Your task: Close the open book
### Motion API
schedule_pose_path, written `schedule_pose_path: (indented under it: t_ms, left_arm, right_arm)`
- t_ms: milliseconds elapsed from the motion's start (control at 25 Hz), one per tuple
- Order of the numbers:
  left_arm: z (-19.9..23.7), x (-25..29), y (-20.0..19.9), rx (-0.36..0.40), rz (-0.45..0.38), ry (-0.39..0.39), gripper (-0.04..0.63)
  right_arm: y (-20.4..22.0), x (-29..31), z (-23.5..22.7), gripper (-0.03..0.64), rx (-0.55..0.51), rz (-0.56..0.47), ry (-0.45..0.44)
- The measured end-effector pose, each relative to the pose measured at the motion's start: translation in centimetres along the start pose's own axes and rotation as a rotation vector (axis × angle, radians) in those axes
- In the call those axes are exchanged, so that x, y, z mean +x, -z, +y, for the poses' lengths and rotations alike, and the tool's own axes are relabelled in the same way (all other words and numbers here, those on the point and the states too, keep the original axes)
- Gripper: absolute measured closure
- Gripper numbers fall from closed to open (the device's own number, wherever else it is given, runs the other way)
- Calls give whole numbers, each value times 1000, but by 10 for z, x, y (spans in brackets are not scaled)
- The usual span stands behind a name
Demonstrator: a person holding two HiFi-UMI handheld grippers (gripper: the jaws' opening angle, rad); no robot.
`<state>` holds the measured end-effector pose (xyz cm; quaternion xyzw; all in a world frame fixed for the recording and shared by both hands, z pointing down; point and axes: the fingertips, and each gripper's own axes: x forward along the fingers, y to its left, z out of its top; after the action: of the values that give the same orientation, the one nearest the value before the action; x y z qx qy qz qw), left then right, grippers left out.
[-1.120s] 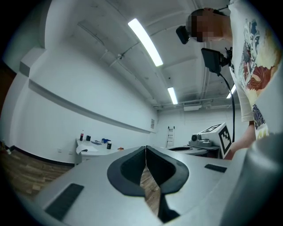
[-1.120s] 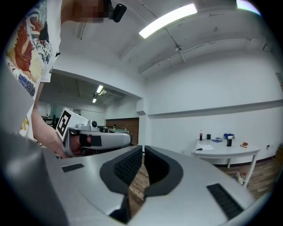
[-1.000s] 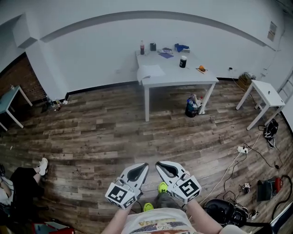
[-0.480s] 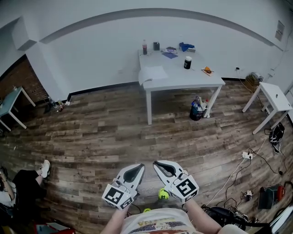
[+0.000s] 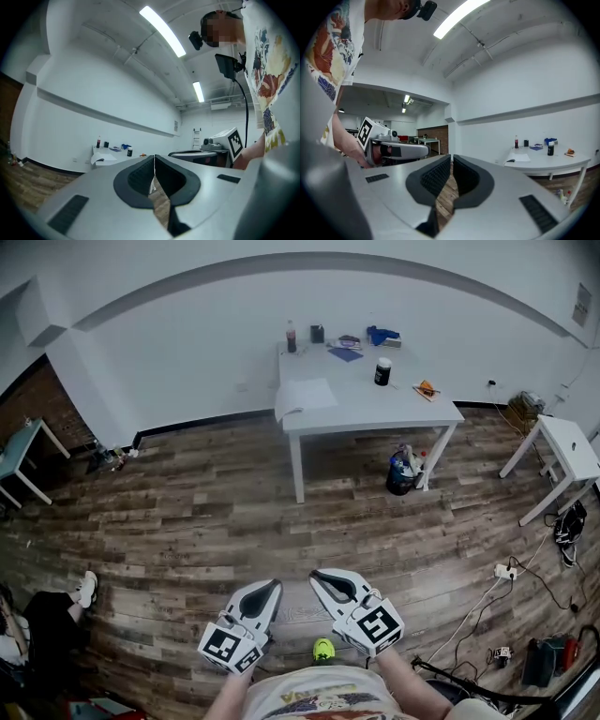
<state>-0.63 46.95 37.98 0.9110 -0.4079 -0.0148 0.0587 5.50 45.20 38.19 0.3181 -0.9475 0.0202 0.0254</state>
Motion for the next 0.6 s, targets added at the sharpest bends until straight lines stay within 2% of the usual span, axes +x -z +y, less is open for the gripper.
schedule_pose_path:
  t_ms: [280, 600]
  left_arm:
    - [9, 51, 2, 15, -4, -19, 581]
    - [21, 79, -2, -2, -16, -40, 581]
  right_arm:
    - [9, 5, -47, 592, 25, 11, -19]
    - [7, 12, -77, 592, 23, 11, -31]
